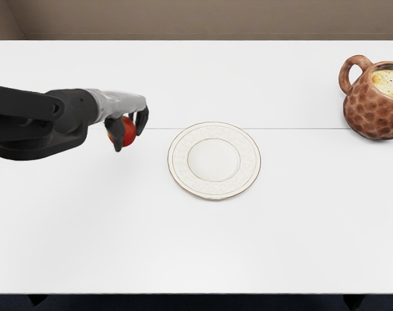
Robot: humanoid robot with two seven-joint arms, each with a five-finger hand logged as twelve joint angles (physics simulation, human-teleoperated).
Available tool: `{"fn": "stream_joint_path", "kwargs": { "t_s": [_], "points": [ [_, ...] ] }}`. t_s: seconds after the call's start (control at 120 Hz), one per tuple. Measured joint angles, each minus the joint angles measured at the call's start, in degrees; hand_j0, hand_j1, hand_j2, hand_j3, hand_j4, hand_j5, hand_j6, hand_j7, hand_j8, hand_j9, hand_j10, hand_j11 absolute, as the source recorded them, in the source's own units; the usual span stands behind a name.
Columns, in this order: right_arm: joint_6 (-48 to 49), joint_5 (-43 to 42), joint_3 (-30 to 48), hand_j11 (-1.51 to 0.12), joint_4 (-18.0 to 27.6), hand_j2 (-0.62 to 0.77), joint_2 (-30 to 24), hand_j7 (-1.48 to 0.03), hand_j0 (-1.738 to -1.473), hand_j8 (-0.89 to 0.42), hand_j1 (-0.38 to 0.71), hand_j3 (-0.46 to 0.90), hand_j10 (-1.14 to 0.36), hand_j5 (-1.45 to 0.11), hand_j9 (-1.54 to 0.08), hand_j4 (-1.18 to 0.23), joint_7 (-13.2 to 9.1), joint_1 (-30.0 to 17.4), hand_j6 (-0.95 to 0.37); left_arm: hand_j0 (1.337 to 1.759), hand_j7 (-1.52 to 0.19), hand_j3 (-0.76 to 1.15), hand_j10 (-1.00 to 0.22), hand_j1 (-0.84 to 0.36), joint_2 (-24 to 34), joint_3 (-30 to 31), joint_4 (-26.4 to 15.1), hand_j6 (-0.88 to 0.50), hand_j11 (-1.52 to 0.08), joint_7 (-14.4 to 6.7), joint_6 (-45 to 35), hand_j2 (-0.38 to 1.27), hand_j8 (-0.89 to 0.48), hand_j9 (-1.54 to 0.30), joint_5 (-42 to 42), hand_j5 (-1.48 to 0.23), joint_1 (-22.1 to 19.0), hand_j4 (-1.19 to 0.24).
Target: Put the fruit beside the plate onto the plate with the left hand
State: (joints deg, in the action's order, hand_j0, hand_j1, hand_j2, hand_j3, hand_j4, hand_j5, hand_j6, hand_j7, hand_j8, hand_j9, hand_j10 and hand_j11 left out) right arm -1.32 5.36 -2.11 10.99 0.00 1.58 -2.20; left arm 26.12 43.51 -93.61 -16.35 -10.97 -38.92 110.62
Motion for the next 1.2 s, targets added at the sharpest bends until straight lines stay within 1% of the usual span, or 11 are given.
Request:
{"fn": "stream_joint_path", "kwargs": {
  "t_s": [0.042,0.083,0.225,0.267,0.317,0.45,0.5,0.767,0.967,1.15,1.2],
  "points": [
    [0.00,0.00,0.00,-0.04,0.00,-0.01,0.00,-0.04,-1.658,-0.03,-0.31,0.00,-0.03,-0.04,-0.04,-0.03,0.00,0.00,-0.03,1.648,-1.21,0.00,-0.47,-0.33,-1.13,-0.61,-0.06,-0.40,-1.18,0.00,0.30,0.53,-0.31,-1.18,0.82,-1.30,0.58,-0.80],
    [0.00,0.00,0.00,-0.04,0.00,-0.01,0.00,-0.04,-1.658,-0.03,-0.31,0.00,-0.03,-0.04,-0.04,-0.03,0.00,0.00,-0.03,1.649,-1.21,0.00,-0.46,-0.33,-2.20,-1.19,-0.08,-0.41,-1.17,0.00,0.50,0.56,-0.31,-1.18,1.54,-1.29,0.66,-0.80],
    [0.00,0.00,0.00,-0.04,0.00,-0.01,0.00,-0.04,-1.658,-0.03,-0.31,0.00,-0.03,-0.04,-0.04,-0.03,0.00,0.00,-0.03,1.650,-1.19,0.00,-0.50,-0.25,-6.44,-2.68,0.57,-0.45,-1.17,-0.02,0.72,0.43,-0.36,-1.17,2.94,-1.29,0.65,-0.80],
    [0.00,0.00,0.00,-0.04,0.00,-0.01,0.00,-0.04,-1.658,-0.03,-0.31,0.00,-0.03,-0.04,-0.04,-0.03,0.00,0.00,-0.03,1.650,-1.18,0.00,-0.51,-0.27,-7.82,-3.10,0.98,-0.46,-1.17,-0.03,0.71,0.49,-0.37,-1.17,3.19,-1.29,0.65,-0.80],
    [0.00,0.00,0.00,-0.04,0.00,-0.01,0.00,-0.04,-1.658,-0.03,-0.31,0.00,-0.03,-0.04,-0.04,-0.03,0.00,0.00,-0.03,1.650,-1.18,0.00,-0.50,-0.28,-9.85,-3.52,1.69,-0.45,-1.18,-0.02,0.56,0.49,-0.36,-1.17,3.44,-1.30,0.65,-0.79],
    [0.00,0.00,0.00,-0.04,0.00,-0.01,0.00,-0.04,-1.658,-0.03,-0.31,0.00,-0.03,-0.04,-0.04,-0.03,0.00,0.00,-0.03,1.650,-1.18,0.00,-0.48,-0.30,-14.43,-4.43,4.34,-0.45,-1.18,-0.02,-0.11,0.52,-0.37,-1.17,3.76,-1.32,-0.11,-0.78],
    [0.00,0.00,0.00,-0.04,0.00,-0.01,0.00,-0.04,-1.658,-0.03,-0.31,0.00,-0.03,-0.04,-0.04,-0.03,0.00,0.00,-0.03,1.650,-1.17,0.00,-0.50,-0.29,-15.93,-4.71,5.58,-0.46,-1.19,-0.02,-0.50,0.52,-0.37,-1.17,3.75,-1.32,-0.30,-0.78],
    [0.00,0.00,0.00,-0.04,0.00,-0.01,0.00,-0.04,-1.658,-0.03,-0.31,0.00,-0.03,-0.04,-0.04,-0.03,0.00,0.00,-0.03,1.649,-1.15,0.00,-0.50,-0.28,-23.93,-7.01,12.28,-0.47,-1.19,0.07,-1.25,0.51,-0.37,-1.17,3.39,-1.33,-4.30,-0.78],
    [0.00,0.00,0.00,-0.04,0.00,-0.01,0.00,-0.04,-1.658,-0.03,-0.31,0.00,-0.03,-0.04,-0.04,-0.03,0.00,0.00,-0.03,1.648,-1.15,0.00,-0.51,-0.28,-26.05,-7.47,15.76,-0.49,-1.20,0.05,-1.39,0.51,-0.38,-1.16,2.81,-1.30,-6.40,-0.79],
    [0.00,0.00,0.00,-0.04,0.00,-0.01,0.00,-0.04,-1.658,-0.03,-0.31,0.00,-0.03,-0.04,-0.04,-0.03,0.00,0.00,-0.03,1.648,-1.14,0.00,-0.51,-0.27,-26.12,-7.52,18.19,-0.49,-1.20,0.03,-1.29,0.51,-0.39,-1.16,2.77,-1.29,-7.34,-0.80],
    [0.00,0.00,0.00,-0.04,0.00,-0.01,0.00,-0.04,-1.658,-0.03,-0.31,0.00,-0.03,-0.04,-0.04,-0.03,0.00,0.00,-0.03,1.648,-1.11,0.00,-0.52,-0.27,-26.12,-7.54,18.96,-0.51,-1.17,0.03,-1.34,0.50,-0.40,-1.13,2.79,-1.26,-7.73,-0.78]
  ]
}}
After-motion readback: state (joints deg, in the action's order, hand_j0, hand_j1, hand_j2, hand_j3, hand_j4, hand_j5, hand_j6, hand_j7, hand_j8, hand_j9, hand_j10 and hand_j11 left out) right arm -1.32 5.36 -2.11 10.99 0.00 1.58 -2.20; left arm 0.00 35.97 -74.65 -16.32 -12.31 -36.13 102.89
